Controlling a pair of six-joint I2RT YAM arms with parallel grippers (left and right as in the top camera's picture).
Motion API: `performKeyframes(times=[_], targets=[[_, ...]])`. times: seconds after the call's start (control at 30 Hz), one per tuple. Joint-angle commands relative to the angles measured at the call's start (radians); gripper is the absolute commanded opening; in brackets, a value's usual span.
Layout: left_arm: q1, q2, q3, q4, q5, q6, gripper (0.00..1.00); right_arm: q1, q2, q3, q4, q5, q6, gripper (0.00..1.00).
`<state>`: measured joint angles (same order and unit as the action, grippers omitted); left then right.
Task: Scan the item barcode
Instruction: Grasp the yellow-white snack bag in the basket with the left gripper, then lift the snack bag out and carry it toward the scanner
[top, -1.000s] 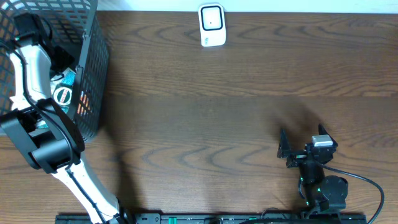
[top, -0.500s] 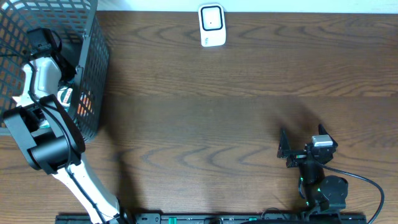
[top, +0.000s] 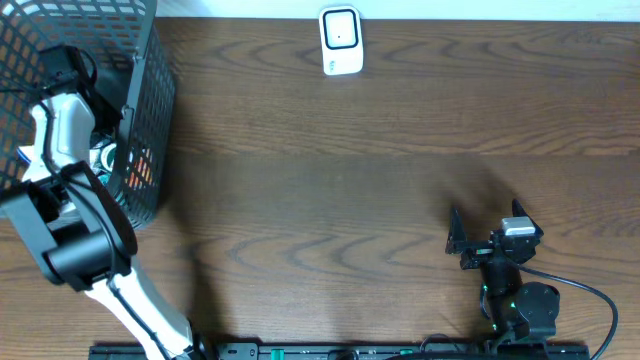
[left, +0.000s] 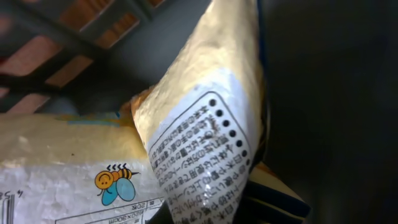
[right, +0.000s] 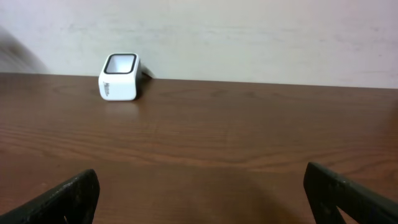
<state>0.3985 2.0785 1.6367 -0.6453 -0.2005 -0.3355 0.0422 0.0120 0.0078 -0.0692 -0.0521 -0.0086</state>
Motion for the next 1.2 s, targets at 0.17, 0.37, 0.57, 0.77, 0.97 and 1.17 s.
performKeyframes(times=[0.17, 0.37, 0.57, 0.77, 0.97, 1.17], targets=[[0.004, -0.356, -0.002, 0.003, 0.013, 0.0, 0.07, -0.003, -0.005, -0.002, -0.003, 0.004, -0.007, 0.99], [0.003, -0.578, -0.002, -0.021, 0.037, -0.045, 0.07, -0.003, -0.005, -0.002, -0.003, 0.004, -0.007, 0.99], [0.003, -0.779, -0.002, -0.014, 0.302, -0.07, 0.07, -0.003, -0.005, -0.002, -0.003, 0.004, -0.007, 0.99], [-0.022, -0.928, -0.002, -0.004, 0.649, -0.07, 0.07, -0.003, -0.005, -0.002, -0.003, 0.004, -0.007, 0.99], [-0.201, -0.954, -0.002, -0.006, 0.821, -0.069, 0.07, -0.003, -0.005, -0.002, -0.003, 0.004, -0.007, 0.99], [-0.482, -0.875, -0.003, -0.051, 0.817, 0.009, 0.07, -0.003, -0.005, -0.002, -0.003, 0.004, -0.007, 0.99]])
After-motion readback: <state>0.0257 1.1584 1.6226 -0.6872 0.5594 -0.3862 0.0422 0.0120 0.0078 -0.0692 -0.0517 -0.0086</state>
